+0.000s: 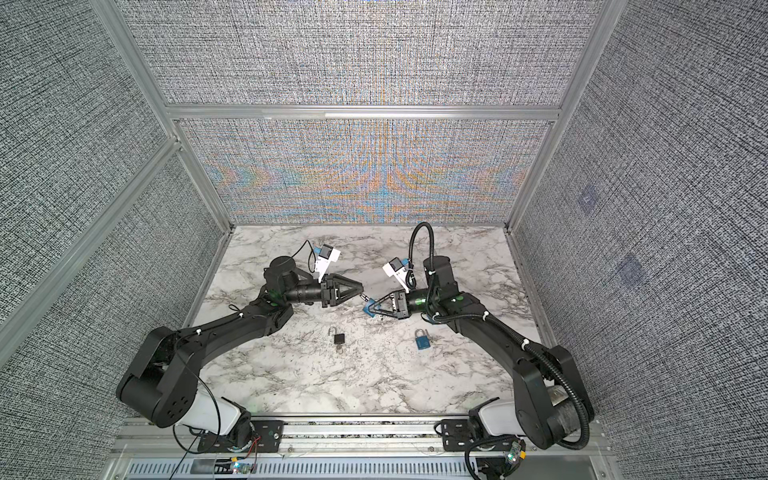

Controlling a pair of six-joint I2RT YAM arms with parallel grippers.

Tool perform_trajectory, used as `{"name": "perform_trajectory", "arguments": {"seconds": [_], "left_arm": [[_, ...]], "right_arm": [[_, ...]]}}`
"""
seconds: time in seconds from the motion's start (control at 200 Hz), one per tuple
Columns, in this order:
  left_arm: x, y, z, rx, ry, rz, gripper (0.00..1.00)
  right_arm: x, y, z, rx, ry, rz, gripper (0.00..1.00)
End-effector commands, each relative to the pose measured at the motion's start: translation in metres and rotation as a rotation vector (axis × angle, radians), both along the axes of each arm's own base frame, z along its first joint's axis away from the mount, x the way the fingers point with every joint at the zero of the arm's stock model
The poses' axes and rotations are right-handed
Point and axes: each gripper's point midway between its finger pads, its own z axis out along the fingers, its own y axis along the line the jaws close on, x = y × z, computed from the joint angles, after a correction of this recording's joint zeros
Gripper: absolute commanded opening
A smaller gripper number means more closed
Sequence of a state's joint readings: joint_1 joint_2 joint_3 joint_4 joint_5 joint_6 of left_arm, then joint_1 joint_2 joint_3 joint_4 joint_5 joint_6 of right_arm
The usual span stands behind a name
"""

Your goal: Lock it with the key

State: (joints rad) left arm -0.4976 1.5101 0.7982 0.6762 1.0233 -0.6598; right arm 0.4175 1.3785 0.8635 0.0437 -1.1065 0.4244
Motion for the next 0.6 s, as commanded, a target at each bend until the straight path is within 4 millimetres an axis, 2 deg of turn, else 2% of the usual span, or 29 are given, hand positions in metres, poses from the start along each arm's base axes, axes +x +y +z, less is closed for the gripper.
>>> {"name": "perform_trajectory", "arguments": {"seconds": [0.0,0.235,0.595], "left_arm": [[-0.004,0.0005,-0.0005,0.005,-0.02,-0.015,0.41],[-0.0035,0.0022,-0.0057,0.03,-0.022,0.003,0.36],[-0.0031,0.0047,-0.0032,0.034,-0.035,0.022,0.3]], "right_arm": [[0.0021,0.0029,0.0117,0.033,-0.04,0.018,0.0],[0.0038,0.0026,0.0119,0.032,-0.038,0.013,0.0],[0.0034,0.0018,0.0102,0.025,-0.035,0.011,0.0]]}}
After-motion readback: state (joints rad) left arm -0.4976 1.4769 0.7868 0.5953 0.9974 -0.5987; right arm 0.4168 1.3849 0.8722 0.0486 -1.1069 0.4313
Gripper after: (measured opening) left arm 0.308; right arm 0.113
